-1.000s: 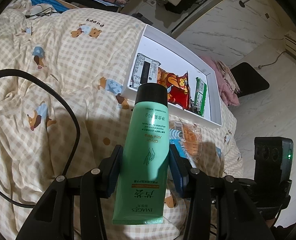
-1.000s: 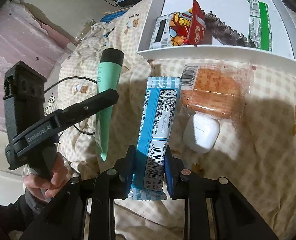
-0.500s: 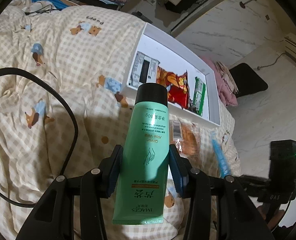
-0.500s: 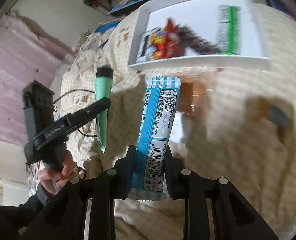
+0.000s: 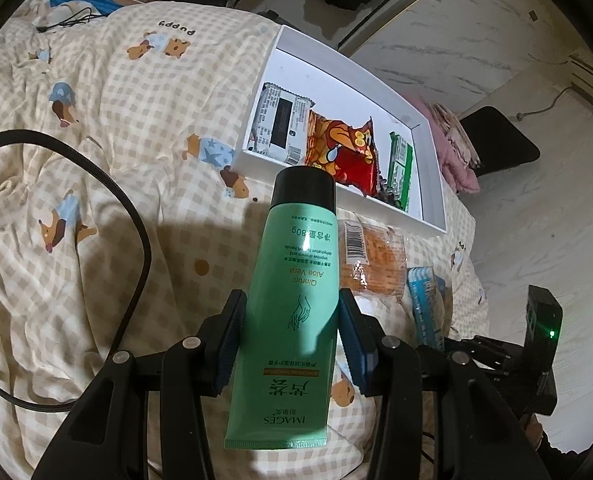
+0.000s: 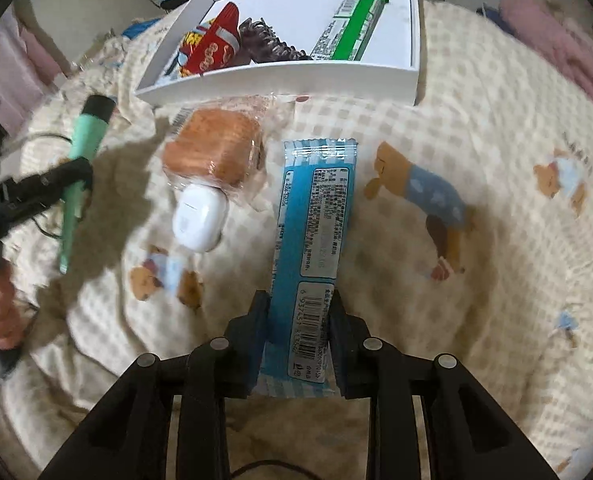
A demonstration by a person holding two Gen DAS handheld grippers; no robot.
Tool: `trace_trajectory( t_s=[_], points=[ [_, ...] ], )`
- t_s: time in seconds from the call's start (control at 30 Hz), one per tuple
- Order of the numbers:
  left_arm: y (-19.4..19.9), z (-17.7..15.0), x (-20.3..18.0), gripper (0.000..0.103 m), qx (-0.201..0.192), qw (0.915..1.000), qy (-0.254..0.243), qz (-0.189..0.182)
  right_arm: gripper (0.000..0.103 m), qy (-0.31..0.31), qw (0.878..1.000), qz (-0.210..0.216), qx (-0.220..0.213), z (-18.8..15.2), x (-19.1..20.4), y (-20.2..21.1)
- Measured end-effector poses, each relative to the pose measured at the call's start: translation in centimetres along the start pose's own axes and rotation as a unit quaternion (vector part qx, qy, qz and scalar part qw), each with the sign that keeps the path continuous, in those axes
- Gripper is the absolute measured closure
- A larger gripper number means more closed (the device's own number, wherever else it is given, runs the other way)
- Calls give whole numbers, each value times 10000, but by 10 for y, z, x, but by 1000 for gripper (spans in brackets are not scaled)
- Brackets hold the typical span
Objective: Organize objects
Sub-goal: 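Lift the blue packet with the right tool while the left holds the green tube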
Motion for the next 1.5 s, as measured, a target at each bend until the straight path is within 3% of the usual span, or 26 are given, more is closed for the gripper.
trace_trajectory(
  t_s=[0.03, 0.07, 0.1, 0.13, 0.17, 0.37, 0.53, 0.73, 0.77, 0.8, 0.97, 1.13, 1.27, 1.5],
  points=[
    [-1, 0, 0, 54, 11, 10000, -4, 2, 71, 73, 9998, -180, -33, 1, -2, 2],
    [-1, -1, 0, 54, 21, 10000, -7, -1, 60, 112, 9992, -380, -83, 2, -4, 3],
    [-1, -1, 0, 54, 24, 10000, -15, 2, 49, 139, 9984, -525, -155, 0, -11, 6],
    [-1, -1, 0, 54, 22, 10000, -22, 2, 29, 208, 9969, -699, -287, 3, -12, 11],
    [-1, -1, 0, 54, 22, 10000, -25, -2, 27, 270, 9958, -789, -384, 5, -12, 14],
    [-2, -2, 0, 54, 71, 10000, -33, 8, 27, 924, 9851, -1290, -670, 7, 3, 27],
    [-4, -4, 0, 54, 115, 9999, -67, 49, 27, 897, 9830, -1508, -541, -2, -4, 16],
    [-4, -4, -2, 54, 73, 9999, -104, 35, 52, 664, 9871, -1435, -235, -18, -17, 2],
    [-4, -4, -1, 54, 69, 9999, -105, 39, 71, 546, 9887, -1381, -199, -20, -19, 0],
    [-4, -4, -1, 54, 63, 9999, -103, 38, 73, 340, 9904, -1321, -204, -21, -23, 3],
    [-4, -3, -1, 54, 58, 9999, -85, 25, 73, -212, 9966, -628, -489, -4, -29, 33],
    [-3, -2, -4, 54, 12, 9998, -193, 24, 73, -924, 9920, 646, -561, 10, -18, 52],
    [-3, -3, -10, 54, -28, 9993, -371, 29, 73, -1150, 9851, 1110, -631, 8, -8, 53],
    [-4, -4, -10, 54, 0, 9994, -357, 19, 73, -1534, 9755, 1501, -481, 2, -3, 46]
  ],
)
Point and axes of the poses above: each gripper's, at about its wrist camera, not at the fingertips, and y roughly against the way its jaws point, x to its left, z to its top, the point moved 9 cm from there along -y, roughly the way its jaws point, and after that the axes turned 12 degrees about -x, right-handed, at the moved point
